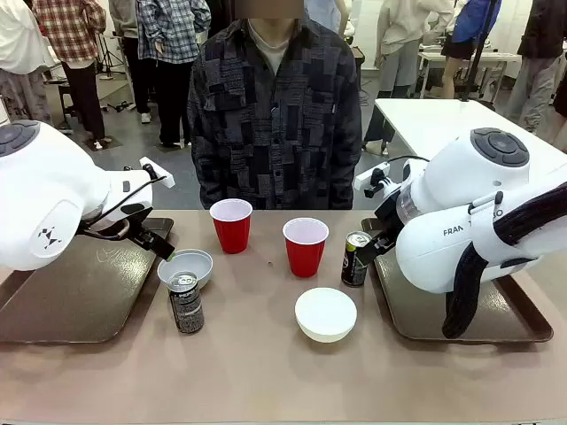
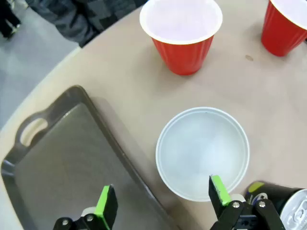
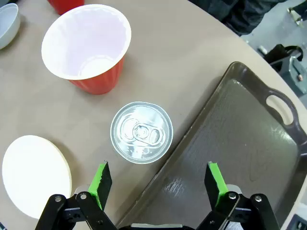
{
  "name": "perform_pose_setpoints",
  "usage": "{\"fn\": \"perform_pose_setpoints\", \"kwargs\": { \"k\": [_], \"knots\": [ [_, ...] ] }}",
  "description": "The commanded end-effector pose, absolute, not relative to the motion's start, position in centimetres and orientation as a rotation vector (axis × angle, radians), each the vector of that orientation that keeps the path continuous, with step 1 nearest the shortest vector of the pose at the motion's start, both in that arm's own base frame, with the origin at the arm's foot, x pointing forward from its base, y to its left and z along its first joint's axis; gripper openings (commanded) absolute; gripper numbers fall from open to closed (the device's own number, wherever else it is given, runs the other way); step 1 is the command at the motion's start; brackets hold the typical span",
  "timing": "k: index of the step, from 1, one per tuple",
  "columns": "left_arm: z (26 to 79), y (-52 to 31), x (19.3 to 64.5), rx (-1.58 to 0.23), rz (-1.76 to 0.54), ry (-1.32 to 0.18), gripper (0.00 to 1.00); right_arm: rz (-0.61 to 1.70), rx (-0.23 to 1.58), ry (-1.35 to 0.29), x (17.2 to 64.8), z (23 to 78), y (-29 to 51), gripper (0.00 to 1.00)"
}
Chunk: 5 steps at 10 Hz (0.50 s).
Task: Prepare tableware on both trays.
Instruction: Pick up a Picnic Bowl from the table and place it on a Handle tray.
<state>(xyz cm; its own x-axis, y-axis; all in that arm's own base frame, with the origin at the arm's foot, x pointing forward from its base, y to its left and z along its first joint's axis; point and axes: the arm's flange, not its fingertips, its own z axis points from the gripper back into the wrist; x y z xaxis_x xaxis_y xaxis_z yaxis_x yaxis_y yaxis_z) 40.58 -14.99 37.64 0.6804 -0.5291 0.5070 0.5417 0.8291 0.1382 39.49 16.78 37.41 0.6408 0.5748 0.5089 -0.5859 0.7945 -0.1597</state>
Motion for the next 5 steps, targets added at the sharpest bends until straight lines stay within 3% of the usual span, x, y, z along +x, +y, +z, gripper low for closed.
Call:
{"fn": "perform_pose_setpoints", "kwargs": {
  "k": [1, 5],
  "knots": [
    [37.65, -14.99, 40.58, -0.024, -0.601, -0.562, 1.0, 0.662, 0.021, -0.573, 39.49, 37.41, 16.78, 1.0],
    [37.65, -14.99, 40.58, -0.024, -0.601, -0.562, 1.0, 0.662, 0.021, -0.573, 39.49, 37.41, 16.78, 1.0]
  ]
}}
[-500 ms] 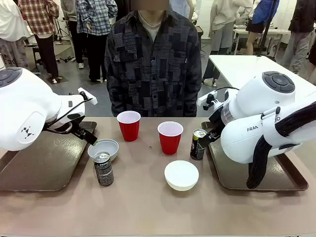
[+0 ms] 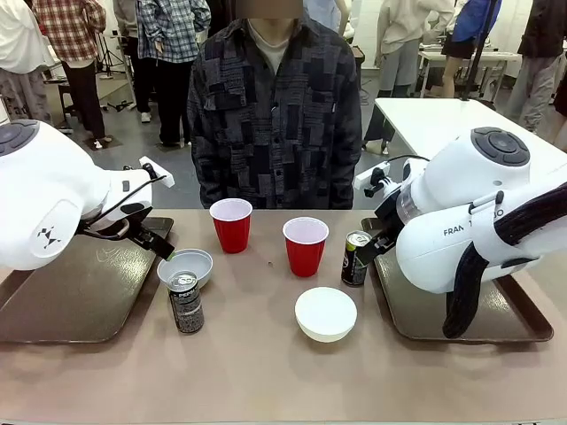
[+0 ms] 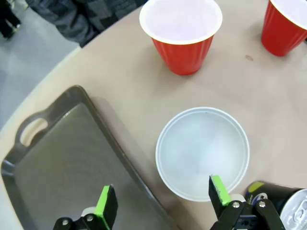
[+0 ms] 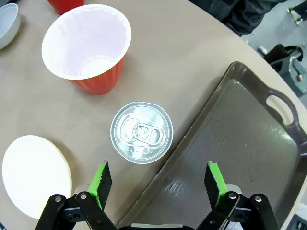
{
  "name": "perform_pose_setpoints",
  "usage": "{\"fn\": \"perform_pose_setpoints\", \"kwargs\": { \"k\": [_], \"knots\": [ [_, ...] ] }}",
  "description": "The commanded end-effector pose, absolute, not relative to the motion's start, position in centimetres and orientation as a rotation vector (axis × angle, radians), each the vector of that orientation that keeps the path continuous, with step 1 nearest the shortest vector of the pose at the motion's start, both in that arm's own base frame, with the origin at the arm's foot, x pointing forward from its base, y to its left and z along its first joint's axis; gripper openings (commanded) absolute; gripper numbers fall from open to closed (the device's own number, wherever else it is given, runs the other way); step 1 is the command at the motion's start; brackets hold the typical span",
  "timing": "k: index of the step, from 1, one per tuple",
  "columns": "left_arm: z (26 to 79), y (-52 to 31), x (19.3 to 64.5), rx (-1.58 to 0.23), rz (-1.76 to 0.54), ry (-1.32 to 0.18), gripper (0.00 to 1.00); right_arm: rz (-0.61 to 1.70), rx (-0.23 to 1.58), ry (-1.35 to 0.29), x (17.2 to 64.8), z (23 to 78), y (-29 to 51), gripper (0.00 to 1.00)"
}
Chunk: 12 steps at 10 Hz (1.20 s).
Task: Prepare tableware on both trays.
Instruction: Pick up a Picnic Bowl from the table and place it on a Handle tray.
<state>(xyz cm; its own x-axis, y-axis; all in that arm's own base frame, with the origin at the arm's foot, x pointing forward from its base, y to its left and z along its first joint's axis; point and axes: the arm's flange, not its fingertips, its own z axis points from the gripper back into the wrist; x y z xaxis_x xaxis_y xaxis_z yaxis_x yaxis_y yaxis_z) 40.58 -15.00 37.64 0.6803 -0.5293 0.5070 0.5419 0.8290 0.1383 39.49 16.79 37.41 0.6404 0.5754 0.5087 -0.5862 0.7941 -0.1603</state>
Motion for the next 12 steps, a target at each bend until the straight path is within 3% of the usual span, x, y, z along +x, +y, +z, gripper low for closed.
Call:
{"fn": "perform_pose_setpoints", "kwargs": {
  "k": [1, 8, 9, 12],
  "knots": [
    [37.6, -15.0, 40.6, -0.024, -0.601, -0.562, 1.0, 0.662, 0.021, -0.573, 39.5, 37.4, 16.8, 1.0],
    [37.6, -15.0, 40.6, -0.024, -0.601, -0.562, 1.0, 0.662, 0.02, -0.573, 39.5, 37.4, 16.8, 1.0],
    [37.6, -15.0, 40.6, -0.024, -0.601, -0.562, 1.0, 0.743, 0.0, -0.525, 38.6, 38.5, 16.9, 1.0],
    [43.6, -12.8, 33.7, 0.016, -0.639, -0.449, 1.0, 0.707, -0.099, -0.472, 31.2, 44.4, 15.2, 1.0]
  ]
}}
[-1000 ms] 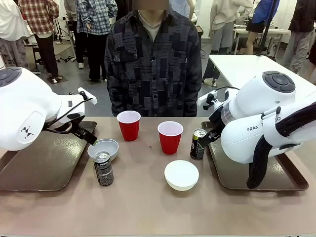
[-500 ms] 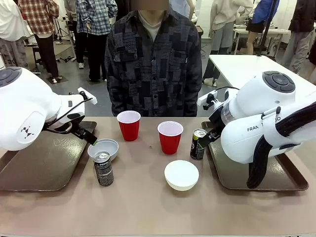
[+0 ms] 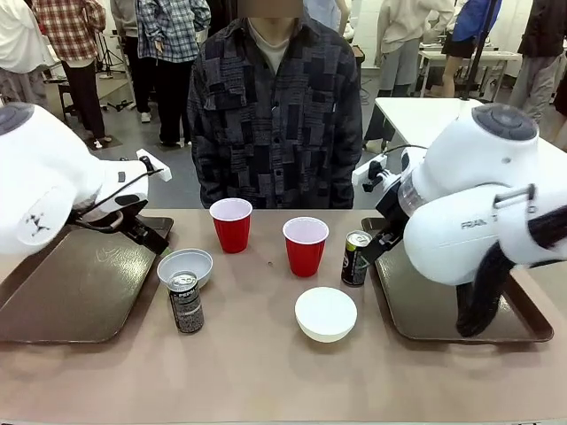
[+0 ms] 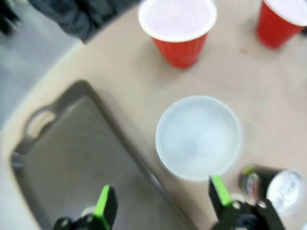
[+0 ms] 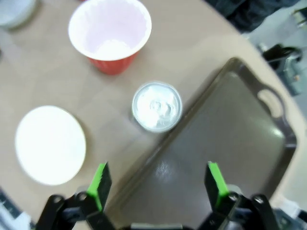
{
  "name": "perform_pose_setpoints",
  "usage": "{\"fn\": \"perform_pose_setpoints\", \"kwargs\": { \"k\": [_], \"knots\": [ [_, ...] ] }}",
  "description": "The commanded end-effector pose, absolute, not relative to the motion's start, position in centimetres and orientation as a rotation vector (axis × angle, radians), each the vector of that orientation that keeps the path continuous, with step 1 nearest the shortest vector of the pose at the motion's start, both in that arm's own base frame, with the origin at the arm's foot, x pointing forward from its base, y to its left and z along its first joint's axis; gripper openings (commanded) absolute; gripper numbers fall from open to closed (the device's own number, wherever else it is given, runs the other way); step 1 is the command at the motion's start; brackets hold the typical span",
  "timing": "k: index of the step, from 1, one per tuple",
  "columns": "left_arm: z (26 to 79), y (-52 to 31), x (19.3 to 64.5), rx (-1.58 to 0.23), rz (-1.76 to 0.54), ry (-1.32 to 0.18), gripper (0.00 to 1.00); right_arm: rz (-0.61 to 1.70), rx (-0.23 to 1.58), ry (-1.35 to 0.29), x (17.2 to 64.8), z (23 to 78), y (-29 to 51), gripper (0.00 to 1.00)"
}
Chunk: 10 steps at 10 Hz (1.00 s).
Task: Prepare tableware on both trays.
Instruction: Pick up a Picnic Bowl from the table and place it on a Handle tray.
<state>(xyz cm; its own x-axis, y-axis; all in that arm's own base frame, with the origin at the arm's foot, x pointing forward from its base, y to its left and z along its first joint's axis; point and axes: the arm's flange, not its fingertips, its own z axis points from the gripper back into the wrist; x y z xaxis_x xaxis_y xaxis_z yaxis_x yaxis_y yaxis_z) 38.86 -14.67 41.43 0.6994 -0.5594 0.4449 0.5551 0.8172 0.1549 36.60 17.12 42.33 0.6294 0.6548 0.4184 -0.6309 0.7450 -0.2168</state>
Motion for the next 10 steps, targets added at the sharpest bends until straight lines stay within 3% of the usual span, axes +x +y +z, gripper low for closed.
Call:
{"fn": "perform_pose_setpoints", "kwargs": {
  "k": [1, 4, 5, 6, 8, 10],
  "knots": [
    [44.3, -11.9, 31.8, -0.017, -0.64, -0.398, 1.0, 0.673, -0.109, -0.422, 28.8, 45.8, 14.1, 1.0],
    [45.7, -11.3, 25.7, -0.083, -0.699, -0.335, 1.0, 0.65, -0.065, -0.356, 22.4, 46.6, 12.9, 1.0],
    [45.7, -11.4, 25.8, -0.008, -0.669, -0.395, 1.0, 0.658, -0.202, -0.389, 22.9, 45.8, 13.1, 1.0],
    [48.7, -13.6, 31.5, -0.049, -0.681, -0.337, 1.0, 0.657, -0.1, -0.358, 27.9, 50.6, 14.4, 1.0],
    [50.3, -13.4, 30.0, -0.044, -0.689, -0.35, 1.0, 0.662, -0.132, -0.363, 26.1, 51.7, 14.5, 1.0],
    [50.6, -8.7, 33.2, -0.452, -0.631, -0.353, 1.0, 0.535, 0.301, -0.357, 28.8, 51.7, 8.3, 1.0]
  ]
}}
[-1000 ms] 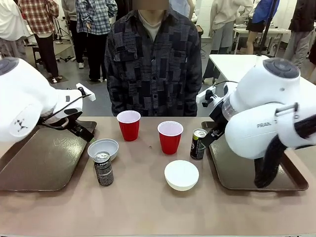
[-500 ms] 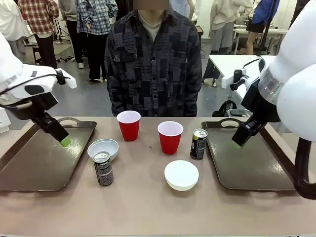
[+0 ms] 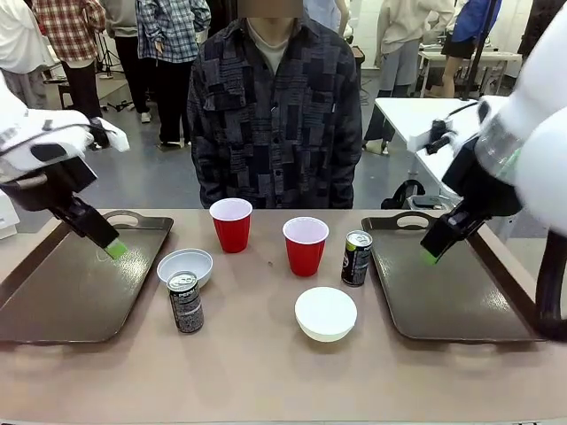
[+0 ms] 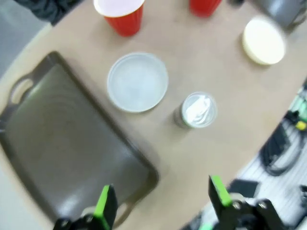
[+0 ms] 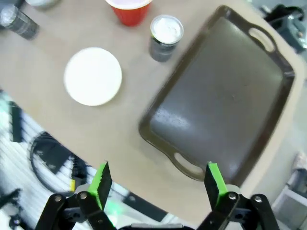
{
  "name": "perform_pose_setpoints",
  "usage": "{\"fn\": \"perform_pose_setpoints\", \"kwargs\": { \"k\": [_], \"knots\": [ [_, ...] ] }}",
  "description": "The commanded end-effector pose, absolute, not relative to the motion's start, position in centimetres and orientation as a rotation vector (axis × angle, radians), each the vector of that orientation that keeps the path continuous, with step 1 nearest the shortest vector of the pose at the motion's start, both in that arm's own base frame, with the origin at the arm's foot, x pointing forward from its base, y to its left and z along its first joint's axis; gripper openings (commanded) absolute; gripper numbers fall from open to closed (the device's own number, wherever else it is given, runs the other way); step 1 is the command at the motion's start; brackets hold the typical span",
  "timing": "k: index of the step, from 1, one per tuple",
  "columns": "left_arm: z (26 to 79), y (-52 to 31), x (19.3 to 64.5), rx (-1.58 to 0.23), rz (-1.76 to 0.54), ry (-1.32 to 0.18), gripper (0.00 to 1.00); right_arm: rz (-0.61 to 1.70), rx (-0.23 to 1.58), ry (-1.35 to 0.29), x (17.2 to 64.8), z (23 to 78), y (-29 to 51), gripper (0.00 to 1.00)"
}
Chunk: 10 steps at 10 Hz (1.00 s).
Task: Prepare tableware on both trays.
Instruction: Pick up a Picnic Bowl from the table and place it on a Handle tray.
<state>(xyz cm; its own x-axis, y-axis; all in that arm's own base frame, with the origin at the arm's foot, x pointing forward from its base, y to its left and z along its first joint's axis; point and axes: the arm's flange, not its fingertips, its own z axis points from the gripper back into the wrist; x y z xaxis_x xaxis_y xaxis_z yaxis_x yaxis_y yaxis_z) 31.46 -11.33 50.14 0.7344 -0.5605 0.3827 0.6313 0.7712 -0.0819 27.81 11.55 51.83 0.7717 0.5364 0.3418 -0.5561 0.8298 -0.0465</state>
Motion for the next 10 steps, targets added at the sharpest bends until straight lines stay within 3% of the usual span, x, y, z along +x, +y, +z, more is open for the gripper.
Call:
{"fn": "perform_pose_setpoints", "kwargs": {
  "k": [1, 2, 5, 10],
  "knots": [
    [50.3, -5.8, 33.8, -0.686, -0.591, -0.358, 1.0, 0.438, 0.43, -0.366, 28.9, 51.3, 5.1, 1.0],
    [48.9, -2.9, 34.7, -0.871, -0.539, -0.356, 1.0, 0.344, 0.593, -0.355, 28.9, 50.6, 1.8, 1.0],
    [46.3, 5.8, 34.0, -1.051, -0.309, -0.344, 1.0, 0.093, 0.926, -0.375, 26.9, 47.8, -8.2, 1.0],
    [46.9, 14.1, 32.7, -0.918, -0.092, -0.309, 1.0, -0.135, 0.914, -0.386, 23.5, 46.7, -15.9, 1.0]
  ]
}}
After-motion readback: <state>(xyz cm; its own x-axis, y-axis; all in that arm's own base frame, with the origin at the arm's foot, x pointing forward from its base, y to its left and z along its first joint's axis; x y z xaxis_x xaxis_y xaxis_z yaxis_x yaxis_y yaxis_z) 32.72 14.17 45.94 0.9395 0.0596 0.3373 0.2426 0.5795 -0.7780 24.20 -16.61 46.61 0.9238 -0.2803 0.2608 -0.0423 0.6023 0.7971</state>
